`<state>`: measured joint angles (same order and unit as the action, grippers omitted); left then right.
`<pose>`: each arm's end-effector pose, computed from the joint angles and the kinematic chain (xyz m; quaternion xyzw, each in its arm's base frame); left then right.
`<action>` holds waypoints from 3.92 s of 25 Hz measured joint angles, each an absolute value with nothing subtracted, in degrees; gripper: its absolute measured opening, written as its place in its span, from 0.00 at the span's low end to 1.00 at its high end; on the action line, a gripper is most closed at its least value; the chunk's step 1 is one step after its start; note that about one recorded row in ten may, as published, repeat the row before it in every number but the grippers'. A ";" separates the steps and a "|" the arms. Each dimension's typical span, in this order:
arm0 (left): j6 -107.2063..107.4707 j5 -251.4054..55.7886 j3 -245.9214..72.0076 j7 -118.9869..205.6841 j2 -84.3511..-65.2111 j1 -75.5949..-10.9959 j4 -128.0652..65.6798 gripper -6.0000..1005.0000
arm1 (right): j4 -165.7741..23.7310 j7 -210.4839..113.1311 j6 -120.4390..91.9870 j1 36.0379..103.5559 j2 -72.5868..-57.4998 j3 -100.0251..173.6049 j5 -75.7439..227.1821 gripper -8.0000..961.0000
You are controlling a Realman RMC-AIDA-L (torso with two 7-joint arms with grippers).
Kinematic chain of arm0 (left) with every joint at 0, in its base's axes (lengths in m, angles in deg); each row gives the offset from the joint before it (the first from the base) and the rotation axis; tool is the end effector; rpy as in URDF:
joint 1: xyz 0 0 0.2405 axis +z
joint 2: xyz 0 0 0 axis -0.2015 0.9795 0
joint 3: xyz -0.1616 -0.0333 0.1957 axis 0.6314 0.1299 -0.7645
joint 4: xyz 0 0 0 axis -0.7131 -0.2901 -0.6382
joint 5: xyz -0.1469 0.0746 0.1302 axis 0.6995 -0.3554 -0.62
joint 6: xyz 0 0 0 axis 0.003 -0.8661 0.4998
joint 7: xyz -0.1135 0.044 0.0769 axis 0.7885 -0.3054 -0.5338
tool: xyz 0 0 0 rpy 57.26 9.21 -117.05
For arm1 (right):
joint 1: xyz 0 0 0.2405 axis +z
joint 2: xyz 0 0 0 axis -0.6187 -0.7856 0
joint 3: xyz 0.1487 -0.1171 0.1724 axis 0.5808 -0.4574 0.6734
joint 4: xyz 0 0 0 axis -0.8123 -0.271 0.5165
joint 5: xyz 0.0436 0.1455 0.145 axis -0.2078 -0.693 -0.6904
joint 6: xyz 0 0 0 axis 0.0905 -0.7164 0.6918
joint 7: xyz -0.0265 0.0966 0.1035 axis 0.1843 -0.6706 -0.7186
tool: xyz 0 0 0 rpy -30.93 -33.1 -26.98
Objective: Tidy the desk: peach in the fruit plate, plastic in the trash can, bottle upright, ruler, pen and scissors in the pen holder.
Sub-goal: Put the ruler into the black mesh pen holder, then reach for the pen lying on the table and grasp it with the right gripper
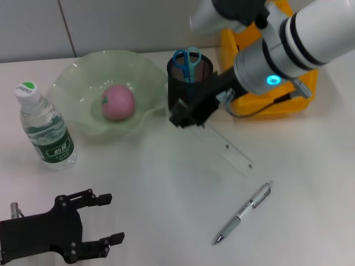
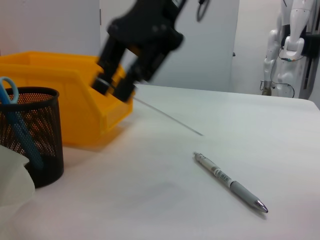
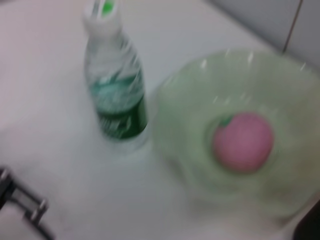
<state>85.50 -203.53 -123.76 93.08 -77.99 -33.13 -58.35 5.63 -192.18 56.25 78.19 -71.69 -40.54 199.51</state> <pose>-0.3128 0.2532 -0.0281 -0.9670 -0.0888 -0.2135 0.1069 0.0960 0.3721 -0.0211 -0.9586 0.2185 -0.0549 0.1741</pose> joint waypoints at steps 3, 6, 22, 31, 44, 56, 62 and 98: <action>85.57 -203.48 -123.76 93.06 -77.99 -33.09 -58.17 0.79 | 6.16 -191.45 53.09 77.84 -71.68 -39.43 198.67 0.41; 85.65 -203.46 -123.76 93.09 -78.04 -33.11 -58.10 0.79 | 5.94 -190.09 49.29 77.34 -71.68 -39.01 196.53 0.41; 85.74 -203.32 -123.76 93.29 -78.08 -33.20 -58.33 0.79 | 5.44 -186.78 28.48 72.83 -71.69 -37.61 186.12 0.43; 85.77 -203.32 -123.68 93.38 -78.08 -33.25 -58.39 0.79 | 0.87 -183.27 17.89 72.69 -71.68 -38.15 181.98 0.45; 85.65 -203.30 -123.58 93.40 -78.08 -33.24 -58.40 0.79 | -11.97 -176.79 9.83 78.96 -71.69 -38.35 176.21 0.46; 85.79 -203.24 -123.58 93.39 -78.08 -33.11 -58.40 0.79 | -19.71 -175.57 5.76 81.82 -71.76 -39.74 175.52 0.48; 85.86 -203.24 -123.58 93.39 -78.07 -33.16 -58.20 0.79 | -20.97 -175.57 5.17 81.78 -71.87 -40.77 175.43 0.49; 85.60 -203.24 -123.58 93.39 -77.98 -32.89 -58.25 0.79 | -20.88 -174.52 5.35 79.38 -71.80 -41.88 175.29 0.77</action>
